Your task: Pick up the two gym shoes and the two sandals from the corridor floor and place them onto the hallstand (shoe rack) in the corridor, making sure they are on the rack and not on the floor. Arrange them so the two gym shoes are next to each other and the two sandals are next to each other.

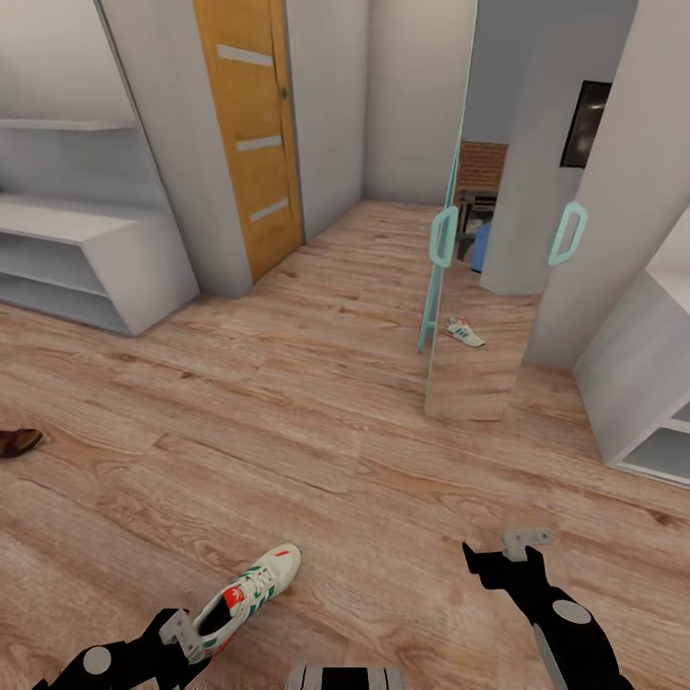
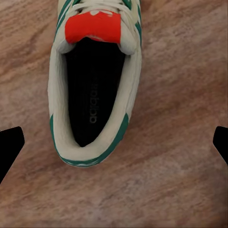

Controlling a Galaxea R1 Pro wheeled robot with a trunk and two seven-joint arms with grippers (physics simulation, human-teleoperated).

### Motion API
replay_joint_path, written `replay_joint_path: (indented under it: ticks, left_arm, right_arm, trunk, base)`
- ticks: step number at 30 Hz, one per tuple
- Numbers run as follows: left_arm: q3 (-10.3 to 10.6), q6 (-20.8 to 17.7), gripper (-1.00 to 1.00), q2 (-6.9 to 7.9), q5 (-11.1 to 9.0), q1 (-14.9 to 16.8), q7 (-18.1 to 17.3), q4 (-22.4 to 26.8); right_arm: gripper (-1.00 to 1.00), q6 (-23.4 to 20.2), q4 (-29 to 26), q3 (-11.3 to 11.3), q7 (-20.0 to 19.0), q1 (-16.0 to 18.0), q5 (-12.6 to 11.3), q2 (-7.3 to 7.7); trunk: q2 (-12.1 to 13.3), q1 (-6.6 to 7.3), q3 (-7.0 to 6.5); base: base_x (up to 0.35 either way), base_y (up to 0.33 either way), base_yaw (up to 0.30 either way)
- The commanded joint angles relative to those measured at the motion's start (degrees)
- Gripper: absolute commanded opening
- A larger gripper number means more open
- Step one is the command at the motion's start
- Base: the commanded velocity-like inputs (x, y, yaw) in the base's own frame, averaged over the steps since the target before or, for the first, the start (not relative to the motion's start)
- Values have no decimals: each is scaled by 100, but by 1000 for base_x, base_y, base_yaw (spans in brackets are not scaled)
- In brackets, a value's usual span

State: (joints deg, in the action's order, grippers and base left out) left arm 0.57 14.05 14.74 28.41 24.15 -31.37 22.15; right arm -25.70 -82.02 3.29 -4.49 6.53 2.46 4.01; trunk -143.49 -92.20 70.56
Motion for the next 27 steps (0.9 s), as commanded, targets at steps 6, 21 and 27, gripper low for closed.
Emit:
replay_joint_path:
  ticks: [6,21,27]
  left_arm:
    - [4,29,100,2,41,2,-1,7]
    - [4,28,100,2,42,-1,7,8]
    - [0,36,100,2,42,-10,8,8]
  right_arm:
    - [100,-31,12,8,-71,4,43,-4]
    - [100,-32,28,8,-79,1,53,-5]
    - [100,-32,70,8,-79,0,53,-6]
  trunk:
    - [-10,-14,138]
    - [-21,-35,315]
    - [-21,-35,315]
  base:
    - [0,0,0]
    - [0,0,0]
    - [0,0,0]
